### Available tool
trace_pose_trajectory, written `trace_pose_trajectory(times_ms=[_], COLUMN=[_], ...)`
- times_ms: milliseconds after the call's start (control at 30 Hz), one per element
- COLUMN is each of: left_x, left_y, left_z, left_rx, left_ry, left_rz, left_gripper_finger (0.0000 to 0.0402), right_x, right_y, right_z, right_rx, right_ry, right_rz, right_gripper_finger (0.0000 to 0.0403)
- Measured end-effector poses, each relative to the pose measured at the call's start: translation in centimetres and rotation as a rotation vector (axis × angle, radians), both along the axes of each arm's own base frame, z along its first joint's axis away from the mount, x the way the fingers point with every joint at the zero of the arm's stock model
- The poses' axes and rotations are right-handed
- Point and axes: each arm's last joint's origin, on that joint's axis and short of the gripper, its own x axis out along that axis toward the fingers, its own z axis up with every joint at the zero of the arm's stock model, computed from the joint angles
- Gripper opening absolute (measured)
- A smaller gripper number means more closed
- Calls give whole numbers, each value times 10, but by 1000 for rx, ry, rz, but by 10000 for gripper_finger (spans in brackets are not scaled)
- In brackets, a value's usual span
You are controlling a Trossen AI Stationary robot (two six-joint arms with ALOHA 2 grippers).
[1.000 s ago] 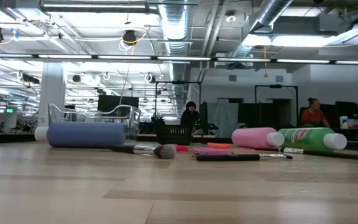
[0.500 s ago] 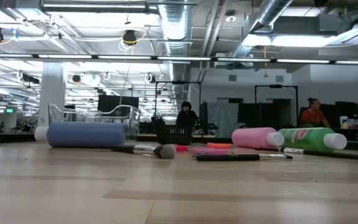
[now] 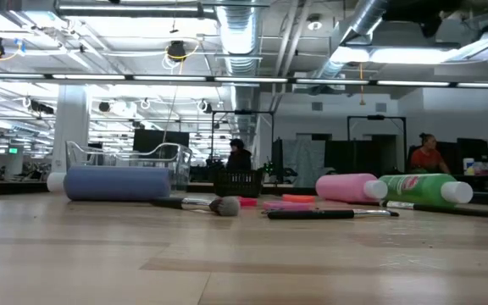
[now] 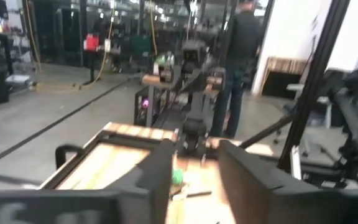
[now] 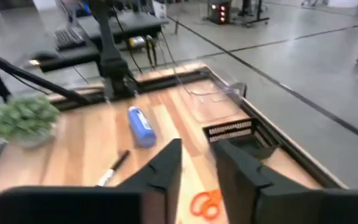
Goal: Pick & Place Paint Supplies
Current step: Put the pink paint bottle into the transparent bin
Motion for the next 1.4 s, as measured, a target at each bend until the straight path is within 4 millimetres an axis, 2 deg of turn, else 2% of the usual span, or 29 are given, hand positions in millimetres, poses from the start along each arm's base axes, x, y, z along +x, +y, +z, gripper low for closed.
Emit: trace_pose_trajectory(times_ms=[200,367,467,600,700,900,1067,1167,1400], left_x=[21,41,52,60,60,47,36,31,21], left_y=[0,0,0,0,-2,-4,-8,-12,-14], left_z=[-12,-28,-42,-66,-84,-116,-135,-142,-162], left_rx=[36,38,42,41,36,10,-11,-10,-8], left_ry=[93,205,260,277,204,45,69,74,116], left_rz=[11,9,6,-6,-54,-140,-165,-188,-170], left_gripper_finger=[237,272,274,265,254,232,222,222,235], right_x=[33,68,89,118,140,174,192,197,197], right_y=[-2,-1,1,7,16,46,71,81,81], right_z=[-12,-37,-54,-71,-81,-94,-105,-119,-156], right_rx=[-15,36,45,51,35,-60,-112,-137,-144], right_ry=[106,260,336,342,295,142,43,66,150], right_rz=[-28,-45,-41,-35,-33,43,85,69,-30], right_gripper_finger=[187,223,228,222,215,201,196,196,198])
